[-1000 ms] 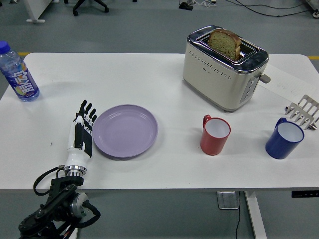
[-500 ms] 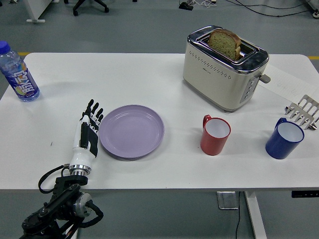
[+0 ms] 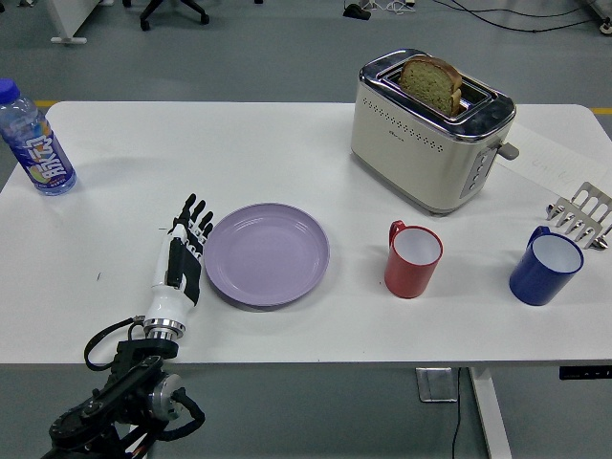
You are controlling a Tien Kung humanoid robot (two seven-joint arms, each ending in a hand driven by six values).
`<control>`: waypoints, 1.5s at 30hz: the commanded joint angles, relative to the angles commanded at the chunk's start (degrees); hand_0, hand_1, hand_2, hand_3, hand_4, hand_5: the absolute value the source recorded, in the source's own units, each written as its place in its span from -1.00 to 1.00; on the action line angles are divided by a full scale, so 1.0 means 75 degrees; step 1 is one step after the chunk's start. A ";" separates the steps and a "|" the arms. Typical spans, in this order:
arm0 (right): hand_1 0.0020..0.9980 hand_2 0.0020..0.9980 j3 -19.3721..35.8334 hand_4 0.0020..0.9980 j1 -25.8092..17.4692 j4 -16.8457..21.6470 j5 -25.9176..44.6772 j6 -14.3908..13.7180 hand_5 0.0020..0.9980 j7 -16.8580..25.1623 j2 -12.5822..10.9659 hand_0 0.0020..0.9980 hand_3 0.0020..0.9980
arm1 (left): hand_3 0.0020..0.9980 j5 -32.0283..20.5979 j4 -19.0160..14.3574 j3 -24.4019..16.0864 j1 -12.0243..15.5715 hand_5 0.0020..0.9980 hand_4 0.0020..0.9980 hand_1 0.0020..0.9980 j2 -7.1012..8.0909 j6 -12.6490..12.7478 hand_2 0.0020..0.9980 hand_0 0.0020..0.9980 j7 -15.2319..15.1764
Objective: Push plate across desktop
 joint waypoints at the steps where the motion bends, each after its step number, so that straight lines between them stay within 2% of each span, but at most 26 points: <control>1: 0.09 0.30 -0.0002 -0.71 0.0002 0.0000 0.0003 -0.0001 -0.30 0.0001 0.0000 0.21 0.23 | 0.99 -0.0022 0.0001 0.0044 -0.0015 1.00 -0.03 0.91 0.0000 -0.0006 0.97 0.90 0.0000; 25: 0.09 0.30 0.0023 -0.71 -0.0041 0.0000 -0.0042 0.0001 -0.30 -0.0019 0.0005 0.21 0.23 | 0.99 -0.0229 -0.0076 0.0670 -0.0162 1.00 -0.03 0.91 0.0000 -0.0127 0.97 0.89 0.0000; 45: 0.10 0.31 0.0007 -0.71 -0.0081 0.0000 -0.0021 0.0002 -0.29 -0.0016 0.0006 0.21 0.23 | 0.99 -0.0267 -0.0293 0.0950 -0.0187 1.00 -0.03 0.90 0.0000 -0.0157 0.97 0.89 0.0000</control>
